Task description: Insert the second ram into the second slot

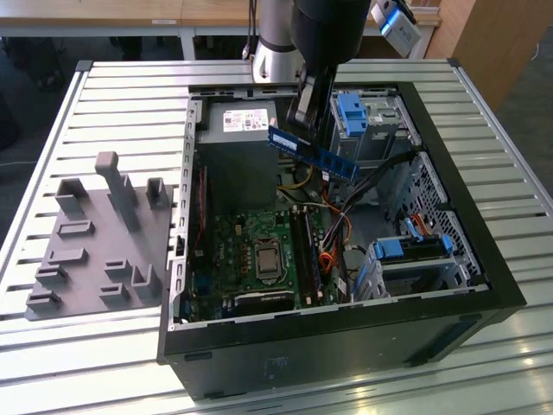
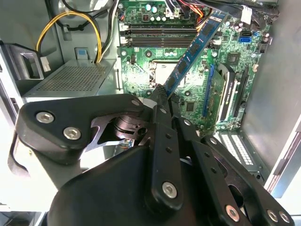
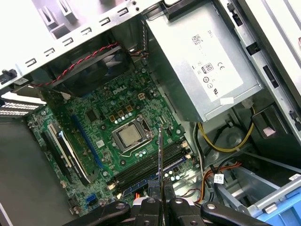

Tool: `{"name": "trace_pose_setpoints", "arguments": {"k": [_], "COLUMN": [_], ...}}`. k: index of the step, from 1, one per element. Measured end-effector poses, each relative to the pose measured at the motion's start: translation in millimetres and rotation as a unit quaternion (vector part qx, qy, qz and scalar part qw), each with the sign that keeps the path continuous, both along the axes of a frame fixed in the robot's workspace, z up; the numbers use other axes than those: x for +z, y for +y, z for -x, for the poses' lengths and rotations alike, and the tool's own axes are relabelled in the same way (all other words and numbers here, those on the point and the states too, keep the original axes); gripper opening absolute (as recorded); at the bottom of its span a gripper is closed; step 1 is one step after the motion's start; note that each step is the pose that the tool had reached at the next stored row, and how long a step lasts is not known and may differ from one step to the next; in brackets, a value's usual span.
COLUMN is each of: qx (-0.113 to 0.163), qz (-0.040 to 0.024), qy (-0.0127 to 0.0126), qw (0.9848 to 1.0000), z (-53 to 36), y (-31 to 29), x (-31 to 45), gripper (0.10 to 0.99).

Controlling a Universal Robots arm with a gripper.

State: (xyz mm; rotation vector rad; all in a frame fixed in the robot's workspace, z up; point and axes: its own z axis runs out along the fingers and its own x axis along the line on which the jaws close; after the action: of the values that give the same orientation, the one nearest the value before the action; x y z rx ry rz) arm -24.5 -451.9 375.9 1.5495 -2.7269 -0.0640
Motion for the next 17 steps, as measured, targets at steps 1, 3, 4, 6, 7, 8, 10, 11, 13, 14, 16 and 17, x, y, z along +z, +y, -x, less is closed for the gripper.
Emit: {"name": "trace_pose_setpoints", "arguments": {"k": [1,3,4,6,7,8,10,11,13,14,16,17], "qx": [-0.001,-0.003,-0.003,-0.005,-0.006,-0.006,-0.008,-0.009,-0.01,-0.011,-0.012,-0.013], "qz": [0.0,0.0,0.0,0.0,0.0,0.0,0.0,0.0,0.0,0.0,0.0,0.0], "qy": [0.0,0.0,0.0,0.0,0.0,0.0,0.0,0.0,0.0,0.0,0.0,0.0], "qw": [1.0,1.0,1.0,1.0,1.0,1.0,1.0,1.0,0.9999,0.9999,0.9999,0.9999], "z": [0.0,0.0,0.0,0.0,0.0,0.0,0.0,0.0,0.0,0.0,0.0,0.0], "y": [0.0,0.0,0.0,0.0,0.0,0.0,0.0,0.0,0.0,0.0,0.0,0.0], "x": [0.0,0.0,0.0,0.0,0.0,0.0,0.0,0.0,0.0,-0.1,-0.1,0.0], "gripper": [0.137,0.137,0.137,0.137,0.137,0.137,0.137,0.137,0.137,0.137,0.137,0.137]}}
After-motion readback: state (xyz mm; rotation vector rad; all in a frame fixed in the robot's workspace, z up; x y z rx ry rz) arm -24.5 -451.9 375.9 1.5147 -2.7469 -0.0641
